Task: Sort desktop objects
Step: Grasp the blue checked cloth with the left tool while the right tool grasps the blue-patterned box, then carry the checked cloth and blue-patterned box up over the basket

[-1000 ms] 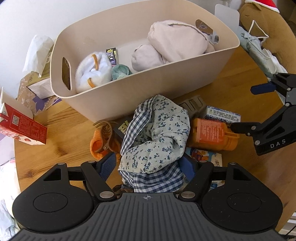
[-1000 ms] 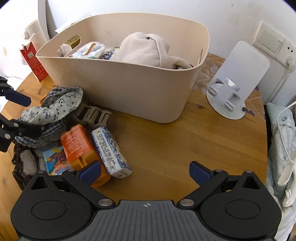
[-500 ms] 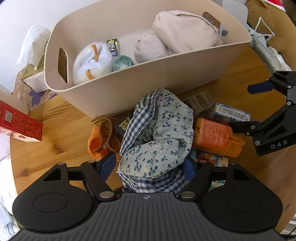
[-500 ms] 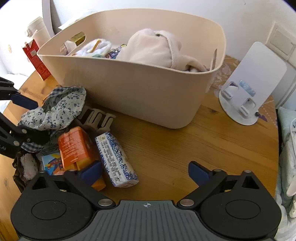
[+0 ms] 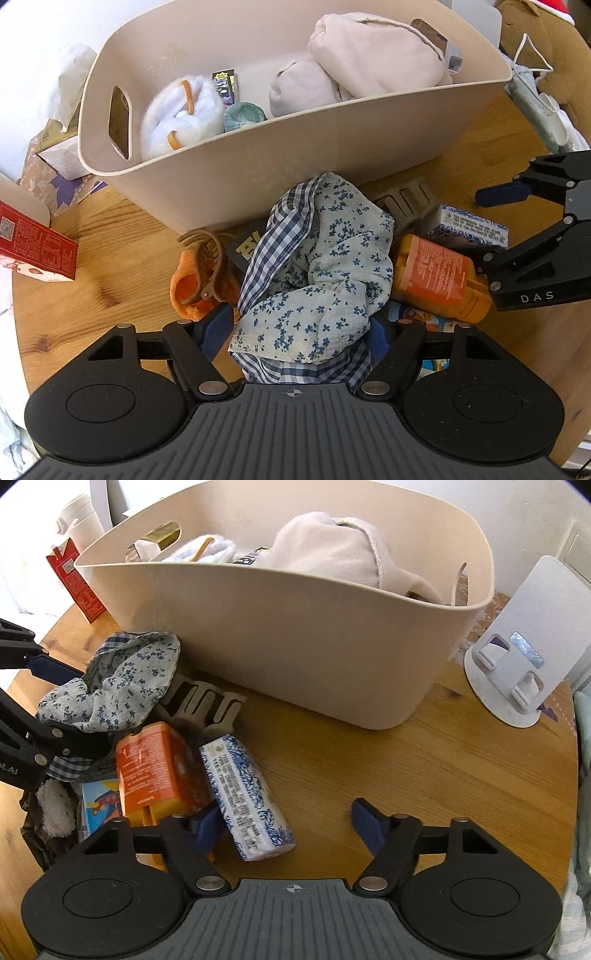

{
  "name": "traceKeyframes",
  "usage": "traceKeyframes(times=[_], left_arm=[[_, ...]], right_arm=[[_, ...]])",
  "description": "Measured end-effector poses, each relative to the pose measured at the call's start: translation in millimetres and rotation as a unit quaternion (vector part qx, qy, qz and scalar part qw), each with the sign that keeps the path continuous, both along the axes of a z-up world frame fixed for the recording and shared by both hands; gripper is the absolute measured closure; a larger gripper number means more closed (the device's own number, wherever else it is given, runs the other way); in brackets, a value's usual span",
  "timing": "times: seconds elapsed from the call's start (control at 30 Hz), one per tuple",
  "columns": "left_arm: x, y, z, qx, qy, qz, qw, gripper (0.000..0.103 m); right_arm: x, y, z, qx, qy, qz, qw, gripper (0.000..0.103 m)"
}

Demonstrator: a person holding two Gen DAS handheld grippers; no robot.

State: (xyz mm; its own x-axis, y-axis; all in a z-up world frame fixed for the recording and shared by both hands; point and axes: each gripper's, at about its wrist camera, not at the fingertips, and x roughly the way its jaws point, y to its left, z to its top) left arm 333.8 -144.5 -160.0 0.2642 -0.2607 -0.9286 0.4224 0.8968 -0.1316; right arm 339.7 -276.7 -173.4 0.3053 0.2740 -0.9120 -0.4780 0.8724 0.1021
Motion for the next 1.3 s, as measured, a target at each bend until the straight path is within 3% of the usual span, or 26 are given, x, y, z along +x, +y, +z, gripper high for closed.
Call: traceKeyframes(times=[0.2,0.33,0.5,0.87,1.3], left_arm=[[-7,1,2,-0.004,-0.013,-0.004,0.9999,0.053],[-9,4,3,-0.007,-0.023,0.005,0.9997,0.067],[-15,6,7,-0.004,-0.037,0.007,0.9993,0.073],[-32,15,22,-0.024,-0.051,0.034,0.9978,0.074],[-45,34,57,-0.032,-0.096,0.045,0.9938,0.074]], right_arm=[[-4,3,2,0.004,0.004,0.002,1.000,0.048],[-6,5,4,0.009,0.014,0.008,1.000,0.081],[-13,4,5,0.009,0.012,-0.002,1.000,0.083],[-25,-5,22,0.018,-0.011,-0.016,1.000,0.083],[-39,-35,69,0.029,-0.068,-0.033,0.997,0.083]])
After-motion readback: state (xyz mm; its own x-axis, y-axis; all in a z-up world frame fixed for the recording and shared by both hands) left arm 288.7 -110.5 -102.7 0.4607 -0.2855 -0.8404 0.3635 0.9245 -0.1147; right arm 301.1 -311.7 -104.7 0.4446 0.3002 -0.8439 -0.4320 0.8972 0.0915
